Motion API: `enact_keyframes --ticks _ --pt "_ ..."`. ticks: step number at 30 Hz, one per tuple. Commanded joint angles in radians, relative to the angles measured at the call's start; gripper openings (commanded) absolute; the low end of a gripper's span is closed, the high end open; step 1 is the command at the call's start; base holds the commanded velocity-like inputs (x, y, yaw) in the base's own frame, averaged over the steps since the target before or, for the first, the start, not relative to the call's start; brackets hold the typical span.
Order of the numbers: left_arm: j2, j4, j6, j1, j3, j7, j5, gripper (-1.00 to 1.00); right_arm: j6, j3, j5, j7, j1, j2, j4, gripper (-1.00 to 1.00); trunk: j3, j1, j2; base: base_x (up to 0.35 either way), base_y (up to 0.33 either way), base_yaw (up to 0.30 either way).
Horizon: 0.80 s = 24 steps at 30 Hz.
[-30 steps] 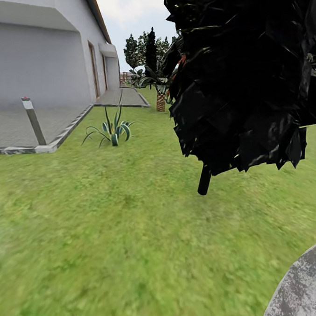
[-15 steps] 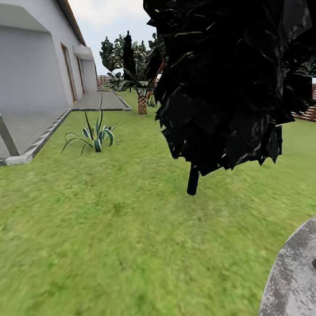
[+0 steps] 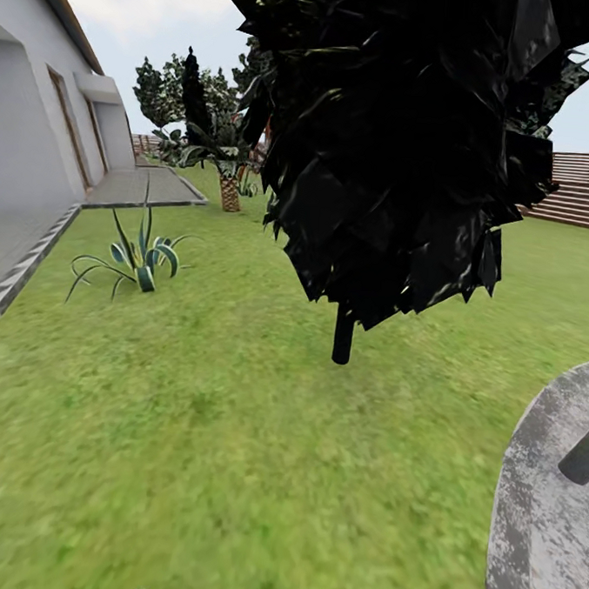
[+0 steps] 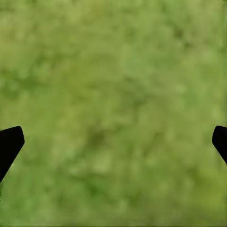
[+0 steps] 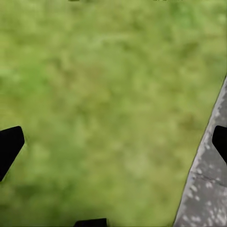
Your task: In the garden, pick up the pesticide atomizer on the floor and spray pesticide onto both trees until each tree trunk is fully covered.
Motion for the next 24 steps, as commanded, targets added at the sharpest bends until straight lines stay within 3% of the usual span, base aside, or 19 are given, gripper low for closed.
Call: enact_keyframes --ticks 1,11,24 --pt "0.000 0.001 -0.003 0.000 0.000 -0.001 0.005 1.00 -0.003 -0.002 -0.001 0.001 0.000 0.001 0.001 1.00 -0.001 0.000 0.000 0.228 0.278 -0.265" --pt "0.000 0.001 -0.003 0.000 0.001 -0.001 0.005 1.00 -0.003 -0.002 -0.001 0.001 -0.001 0.001 0.001 1.00 -0.005 0.000 0.000 0.216 0.238 -0.265" --pt "0.000 0.001 -0.003 0.000 0.001 -0.001 0.005 1.00 -0.003 -0.002 -0.001 0.001 -0.001 0.001 0.001 1.00 -0.011 0.000 0.000 0.021 0.019 -0.265"
